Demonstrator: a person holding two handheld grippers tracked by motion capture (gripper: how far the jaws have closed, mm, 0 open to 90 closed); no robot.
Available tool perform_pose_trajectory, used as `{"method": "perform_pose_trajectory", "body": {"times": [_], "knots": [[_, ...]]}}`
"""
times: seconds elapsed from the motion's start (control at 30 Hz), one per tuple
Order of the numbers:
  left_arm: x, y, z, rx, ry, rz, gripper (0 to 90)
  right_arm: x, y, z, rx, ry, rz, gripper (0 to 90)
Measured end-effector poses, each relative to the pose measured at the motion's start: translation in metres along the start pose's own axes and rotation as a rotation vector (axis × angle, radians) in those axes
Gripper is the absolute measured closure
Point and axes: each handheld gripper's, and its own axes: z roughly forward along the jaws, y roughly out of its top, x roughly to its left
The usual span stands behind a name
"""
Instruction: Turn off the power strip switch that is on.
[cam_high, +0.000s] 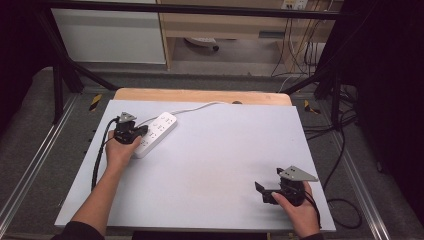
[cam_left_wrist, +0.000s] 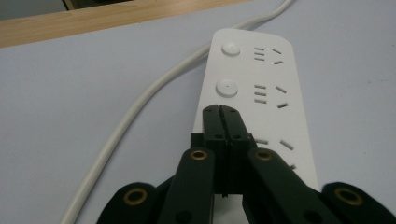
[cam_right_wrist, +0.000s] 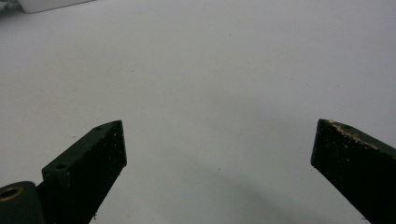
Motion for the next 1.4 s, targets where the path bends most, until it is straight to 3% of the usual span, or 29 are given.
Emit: {"method": "perform_pose_trajectory", "body": {"times": [0.5,0.77,1.4], "knots": [[-0.0008,0.0000,-0.0001,0.005,0.000,-0.019,90.0,-0.0002,-0.0001,0.0004,-0.002,-0.002,0.001,4.1],[-0.0024,-0.0003,-0.0003,0.006,0.012,-0.003,90.0,-0.0001,0.0001,-0.0004,0.000,-0.003,-0.001,4.1],[-0.0027,-0.0011,-0.0003,0.005,0.015,-0.029,90.0,0.0001,0.0002,-0.0008,0.002,-0.007,-0.003,4.2]]}}
